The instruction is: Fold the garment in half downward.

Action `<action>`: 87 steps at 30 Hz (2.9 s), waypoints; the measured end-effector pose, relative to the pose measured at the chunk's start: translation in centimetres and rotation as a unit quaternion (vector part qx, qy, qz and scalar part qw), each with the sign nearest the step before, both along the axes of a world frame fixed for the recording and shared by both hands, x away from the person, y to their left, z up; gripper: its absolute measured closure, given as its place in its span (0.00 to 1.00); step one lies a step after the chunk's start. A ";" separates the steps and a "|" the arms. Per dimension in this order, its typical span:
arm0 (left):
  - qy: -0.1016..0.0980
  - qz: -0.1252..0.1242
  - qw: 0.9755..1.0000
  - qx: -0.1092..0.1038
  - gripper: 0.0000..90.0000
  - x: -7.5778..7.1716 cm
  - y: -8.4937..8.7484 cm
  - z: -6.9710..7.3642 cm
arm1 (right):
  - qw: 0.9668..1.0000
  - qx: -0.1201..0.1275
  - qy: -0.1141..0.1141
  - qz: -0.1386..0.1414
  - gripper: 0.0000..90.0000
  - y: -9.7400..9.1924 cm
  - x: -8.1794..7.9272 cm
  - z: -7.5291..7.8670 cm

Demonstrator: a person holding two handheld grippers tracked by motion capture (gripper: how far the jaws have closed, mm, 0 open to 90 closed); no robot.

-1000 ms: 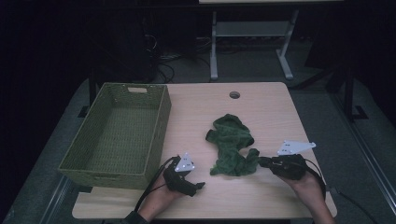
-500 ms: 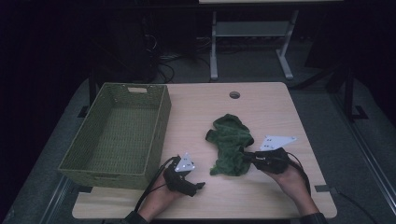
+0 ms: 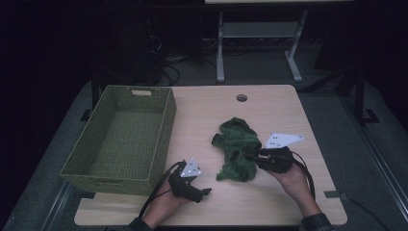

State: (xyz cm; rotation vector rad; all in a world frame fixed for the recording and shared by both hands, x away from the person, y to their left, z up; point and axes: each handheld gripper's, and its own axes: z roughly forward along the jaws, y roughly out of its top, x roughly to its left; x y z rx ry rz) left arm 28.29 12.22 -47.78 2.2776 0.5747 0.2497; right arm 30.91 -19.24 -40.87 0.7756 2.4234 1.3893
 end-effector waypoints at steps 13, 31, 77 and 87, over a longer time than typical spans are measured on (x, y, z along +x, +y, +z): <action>0.001 -0.001 1.000 0.001 0.15 0.0 0.0 0.0 | 0.996 -0.023 0.085 0.021 1.00 2.7 2.7 -3.3; 0.006 -0.004 1.000 0.008 0.15 0.1 -0.2 0.1 | 0.992 -0.062 0.105 0.042 1.00 3.4 1.0 -5.1; 0.050 -0.115 0.991 -0.040 1.00 5.9 -9.1 2.3 | 0.992 -0.015 0.070 -0.107 0.68 0.7 13.8 -1.9; 0.052 -0.112 0.992 -0.035 1.00 6.0 -9.1 1.9 | 0.989 -0.049 0.090 -0.105 0.85 2.7 15.9 -3.6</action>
